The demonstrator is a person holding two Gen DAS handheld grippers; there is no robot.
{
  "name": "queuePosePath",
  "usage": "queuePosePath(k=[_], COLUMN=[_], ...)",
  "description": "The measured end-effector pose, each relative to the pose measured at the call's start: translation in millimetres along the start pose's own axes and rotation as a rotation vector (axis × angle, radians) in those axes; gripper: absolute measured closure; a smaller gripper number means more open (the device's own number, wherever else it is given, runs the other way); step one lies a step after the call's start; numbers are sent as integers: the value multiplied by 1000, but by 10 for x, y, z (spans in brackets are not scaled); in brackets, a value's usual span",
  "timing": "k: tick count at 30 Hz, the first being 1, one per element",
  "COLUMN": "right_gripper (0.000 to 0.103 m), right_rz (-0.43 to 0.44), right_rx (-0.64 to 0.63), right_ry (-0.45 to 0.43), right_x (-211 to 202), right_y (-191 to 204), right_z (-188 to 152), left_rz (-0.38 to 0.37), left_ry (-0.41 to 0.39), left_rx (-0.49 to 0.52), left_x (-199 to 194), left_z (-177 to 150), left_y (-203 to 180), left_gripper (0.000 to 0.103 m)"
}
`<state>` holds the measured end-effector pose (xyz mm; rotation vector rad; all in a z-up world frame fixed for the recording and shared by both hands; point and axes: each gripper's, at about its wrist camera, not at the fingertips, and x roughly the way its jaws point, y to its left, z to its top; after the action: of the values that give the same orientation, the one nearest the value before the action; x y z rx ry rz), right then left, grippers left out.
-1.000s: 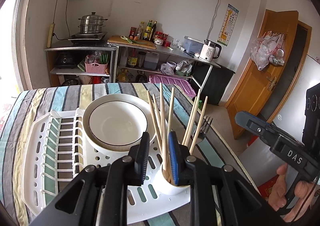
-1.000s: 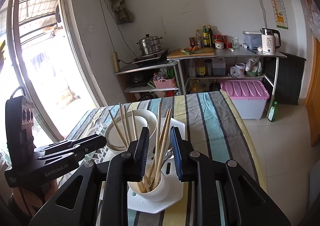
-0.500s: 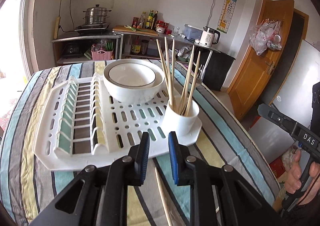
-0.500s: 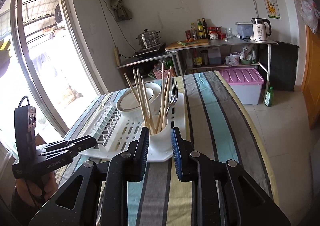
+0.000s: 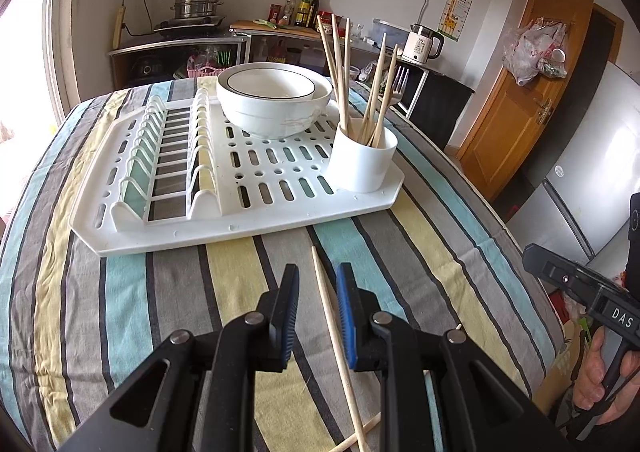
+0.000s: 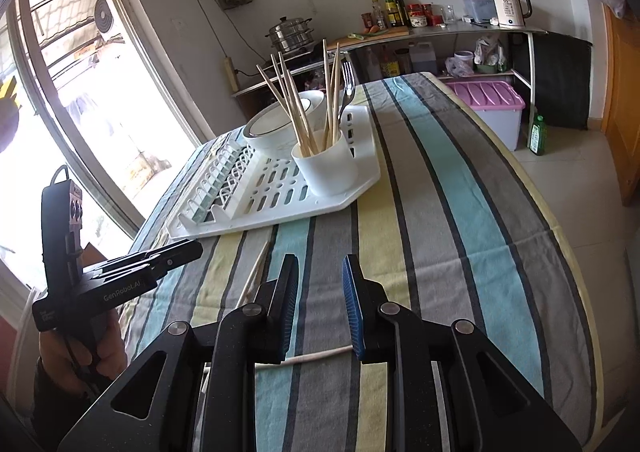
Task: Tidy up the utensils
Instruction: 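Move the open right tool back to the loose chopsticks on the cloth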
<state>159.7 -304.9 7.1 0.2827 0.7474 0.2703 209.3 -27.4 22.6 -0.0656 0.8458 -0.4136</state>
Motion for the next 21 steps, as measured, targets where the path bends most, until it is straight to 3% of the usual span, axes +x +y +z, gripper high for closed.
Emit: queuePosePath(k=[10, 21], right_gripper=[80, 80], right_rz=[-3, -40], right_rx=[111, 209], right_ry=[150, 288], right_x=[224, 516], right_y=[-58, -152], right_z=[-362, -493], left_rz=[19, 47], left_ry=[58, 192], left_rx=[-3, -20], left_x=[112, 610], left_z=[-81, -1], left_y=[-22, -16], left_gripper=[83, 80])
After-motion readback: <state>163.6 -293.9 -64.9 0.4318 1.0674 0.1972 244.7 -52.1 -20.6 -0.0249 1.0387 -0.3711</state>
